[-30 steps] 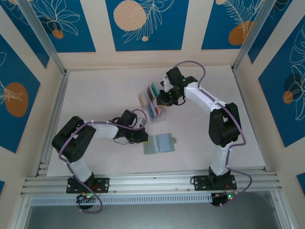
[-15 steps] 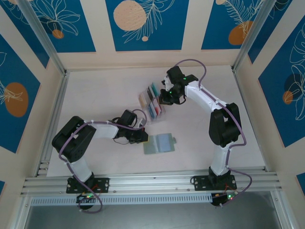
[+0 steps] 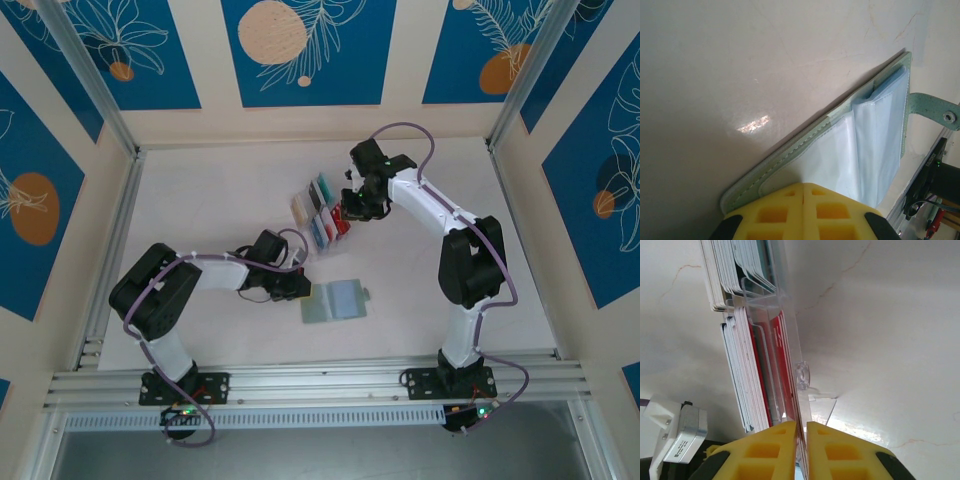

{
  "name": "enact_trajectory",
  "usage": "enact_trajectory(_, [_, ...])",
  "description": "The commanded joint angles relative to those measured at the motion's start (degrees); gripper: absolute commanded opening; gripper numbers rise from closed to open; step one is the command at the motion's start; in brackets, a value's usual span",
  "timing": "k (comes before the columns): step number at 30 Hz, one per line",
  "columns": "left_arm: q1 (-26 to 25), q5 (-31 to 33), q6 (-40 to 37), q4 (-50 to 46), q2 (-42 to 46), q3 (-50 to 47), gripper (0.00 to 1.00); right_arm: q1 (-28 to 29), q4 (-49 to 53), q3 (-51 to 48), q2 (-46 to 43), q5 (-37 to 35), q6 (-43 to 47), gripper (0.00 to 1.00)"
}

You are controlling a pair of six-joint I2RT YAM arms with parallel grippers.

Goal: Put the credit cards into the card holder

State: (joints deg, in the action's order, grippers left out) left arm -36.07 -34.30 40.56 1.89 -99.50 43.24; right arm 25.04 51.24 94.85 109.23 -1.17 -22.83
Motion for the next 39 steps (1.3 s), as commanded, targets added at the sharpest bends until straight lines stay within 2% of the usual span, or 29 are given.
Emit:
enact_trajectory(1, [-0.4, 2.4, 0.3, -2.1, -2.4, -0.1, 0.00, -0.3, 1.9, 2.0, -1.5, -0.2, 0.7, 0.14])
enact_trajectory(11, [-0.5, 2.0, 0.5, -1.8, -2.2, -0.3, 0.00, -1.5, 0.6, 1.0, -1.9, 4.2, 0.8, 0.09])
enact_trajectory(15, [-0.1, 1.1, 0.9, -2.7, -0.3, 0.4, 0.00, -1.6, 0.5, 0.9, -1.7, 4.1, 0.7, 0.18])
enact_trajectory(21, [1.5, 0.0, 1.0, -6.8, 6.6, 3.1, 0.00, -2.9, -1.7, -0.5, -2.3, 8.4, 0.0, 0.31])
enact_trajectory(27, [3.7, -1.3, 1.4, -10.8, 10.0, 9.0, 0.00, -3.3, -2.3, -0.6, -1.1, 10.6, -0.2, 0.32])
enact_trajectory(33, [6.9, -2.4, 2.5, -11.5, 5.9, 18.5, 0.00, -3.3, -4.0, -1.4, -0.6, 14.2, -1.0, 0.30])
enact_trajectory(39, [7.9, -3.7, 3.2, -12.5, -3.7, 30.0, 0.00, -3.0, -4.1, -1.9, -0.1, 14.4, -1.1, 0.30])
